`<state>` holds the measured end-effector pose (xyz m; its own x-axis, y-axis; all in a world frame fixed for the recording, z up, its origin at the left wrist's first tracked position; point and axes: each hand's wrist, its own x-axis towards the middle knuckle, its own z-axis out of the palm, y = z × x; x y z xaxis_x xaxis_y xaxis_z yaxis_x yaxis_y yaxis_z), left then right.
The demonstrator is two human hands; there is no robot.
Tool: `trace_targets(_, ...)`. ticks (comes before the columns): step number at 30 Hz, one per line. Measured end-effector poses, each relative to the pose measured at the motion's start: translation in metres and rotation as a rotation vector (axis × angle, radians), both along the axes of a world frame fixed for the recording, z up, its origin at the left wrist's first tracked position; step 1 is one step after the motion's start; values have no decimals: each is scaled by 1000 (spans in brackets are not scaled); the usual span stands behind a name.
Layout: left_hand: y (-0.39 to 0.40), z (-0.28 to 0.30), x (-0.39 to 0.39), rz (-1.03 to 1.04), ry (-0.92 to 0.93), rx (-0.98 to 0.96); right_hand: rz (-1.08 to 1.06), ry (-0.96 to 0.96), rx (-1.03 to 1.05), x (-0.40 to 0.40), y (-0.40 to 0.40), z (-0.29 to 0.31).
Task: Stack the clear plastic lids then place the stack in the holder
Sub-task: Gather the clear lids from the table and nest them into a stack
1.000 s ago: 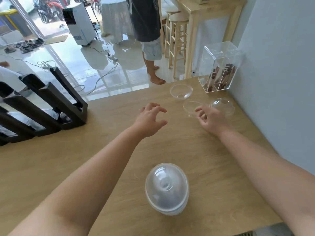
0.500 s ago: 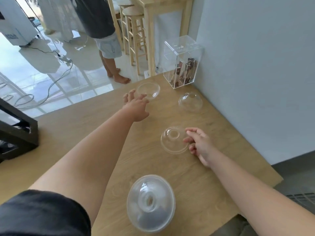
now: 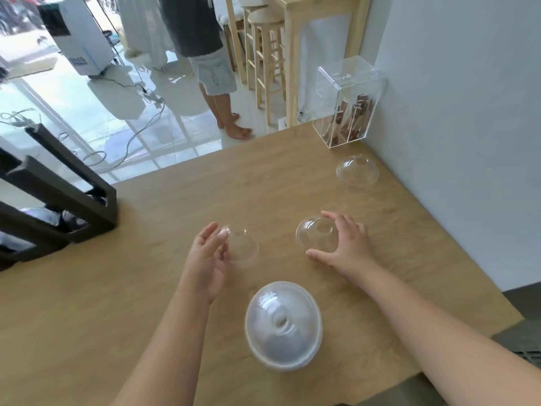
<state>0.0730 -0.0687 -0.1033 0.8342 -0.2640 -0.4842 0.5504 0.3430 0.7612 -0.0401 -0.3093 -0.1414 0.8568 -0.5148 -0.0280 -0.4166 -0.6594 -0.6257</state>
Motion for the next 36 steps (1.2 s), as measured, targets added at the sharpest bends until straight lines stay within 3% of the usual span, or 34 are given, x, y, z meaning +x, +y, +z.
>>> trace_targets(4, 43, -10, -36, -52, -93, 205, -60, -193, 584, -9, 18, 38)
trace_targets(7, 66, -13, -53, -186, -235, 555, 165, -263, 762, -27, 37, 77)
trace_targets(10, 85, -20, -65, -252, -371, 694, 431, -273, 658, -45, 59, 111)
trace_targets(13, 95, -29, -78, -327, -512, 830, 639, -240, 355, -60, 76, 124)
trace_targets(18, 103, -43, -98, -293, -622, 1047, 752, -167, 159, -74, 85, 108)
trace_targets(24, 102, -23, -108, -128, -626, 1028, 736, -160, 171, -78, 85, 96)
trace_targets(29, 97, 22, -118, -36, -614, 874, 736, -198, 188, -79, 87, 91)
trace_targets(33, 83, 68, -131, -72, -692, 705, 672, -255, 290, -80, 78, 89)
trace_targets(36, 66, 88, -145, -188, -820, 696, 535, -301, 387, -78, 64, 89)
